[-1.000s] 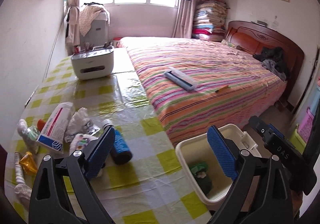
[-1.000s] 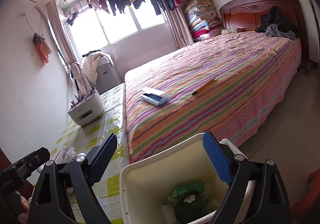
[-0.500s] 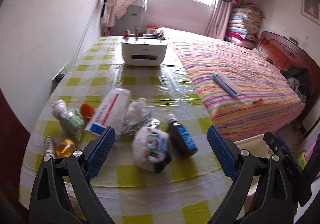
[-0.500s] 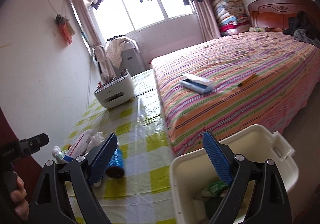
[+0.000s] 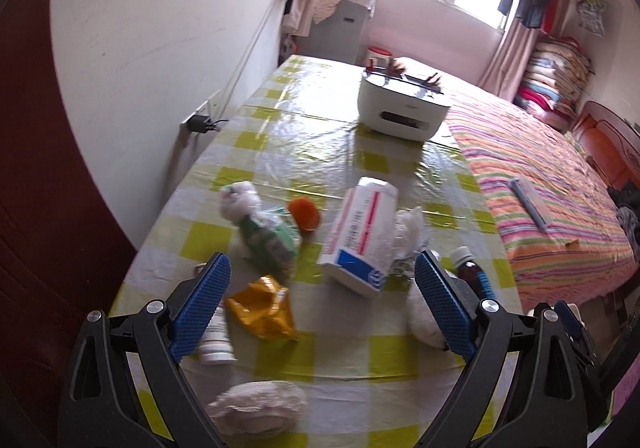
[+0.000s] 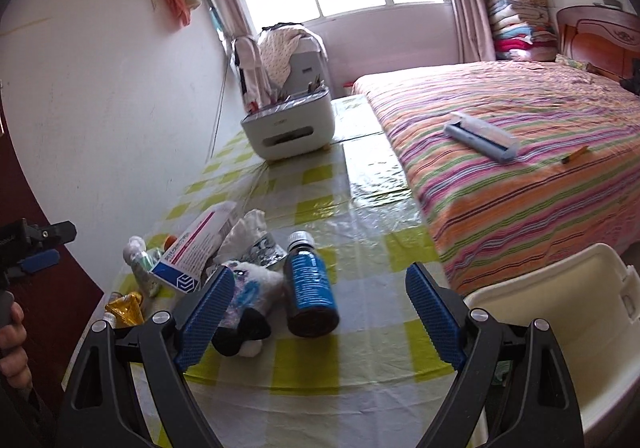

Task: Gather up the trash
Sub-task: 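Grasp the brown medicine bottle with the right tool while the left tool approaches the white tube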

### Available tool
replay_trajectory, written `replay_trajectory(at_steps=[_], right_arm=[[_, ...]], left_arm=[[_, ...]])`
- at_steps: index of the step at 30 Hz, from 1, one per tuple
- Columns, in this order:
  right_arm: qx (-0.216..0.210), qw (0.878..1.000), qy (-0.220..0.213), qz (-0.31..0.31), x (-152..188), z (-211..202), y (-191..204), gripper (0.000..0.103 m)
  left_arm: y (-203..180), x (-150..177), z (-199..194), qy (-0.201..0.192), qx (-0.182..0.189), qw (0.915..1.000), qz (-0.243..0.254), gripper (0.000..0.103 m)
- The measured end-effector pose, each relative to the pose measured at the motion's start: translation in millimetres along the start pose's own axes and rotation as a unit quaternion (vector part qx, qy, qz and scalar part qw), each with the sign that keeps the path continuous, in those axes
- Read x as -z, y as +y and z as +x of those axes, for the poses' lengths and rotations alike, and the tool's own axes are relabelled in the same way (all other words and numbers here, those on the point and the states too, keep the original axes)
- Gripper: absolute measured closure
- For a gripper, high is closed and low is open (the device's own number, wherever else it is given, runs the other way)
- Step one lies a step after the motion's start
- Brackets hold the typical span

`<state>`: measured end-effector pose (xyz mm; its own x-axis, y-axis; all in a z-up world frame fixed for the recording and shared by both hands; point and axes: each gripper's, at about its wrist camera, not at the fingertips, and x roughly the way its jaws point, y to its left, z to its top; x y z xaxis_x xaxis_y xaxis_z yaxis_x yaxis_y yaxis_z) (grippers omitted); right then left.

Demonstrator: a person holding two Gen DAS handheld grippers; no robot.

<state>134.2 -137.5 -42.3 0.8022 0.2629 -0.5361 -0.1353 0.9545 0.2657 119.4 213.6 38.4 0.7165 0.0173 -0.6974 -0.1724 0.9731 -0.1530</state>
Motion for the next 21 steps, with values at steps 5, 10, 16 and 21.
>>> replay_trajectory(at_steps=[5,10,16,21], right_arm=[[0.001,0.999,0.044,-0.026,-4.0,36.5,17.1,0.018],[0.020,0.994,0.090,-0.062,-7.2,71.6,24.9,0.018],[0.032,0.986,0.149,-0.074,1.1,106.4,26.0,0.031],[0.035,0.980,0.169,-0.094,2.5,123.4,33.7,0.053]], left_arm=[[28.4,3.2,4.4,0.014,-0.020,0.9996,-0.011,0.011],[48.6,9.9,7.8,0.023,-0.043,0.9988,-0.003,0.011],[72.2,13.3,16.2,0.042,-0.059,0.9973,-0.013,0.011],[85.0,15.6,31.7,0.071,-0.050,0.9960,-0.023,0.011]])
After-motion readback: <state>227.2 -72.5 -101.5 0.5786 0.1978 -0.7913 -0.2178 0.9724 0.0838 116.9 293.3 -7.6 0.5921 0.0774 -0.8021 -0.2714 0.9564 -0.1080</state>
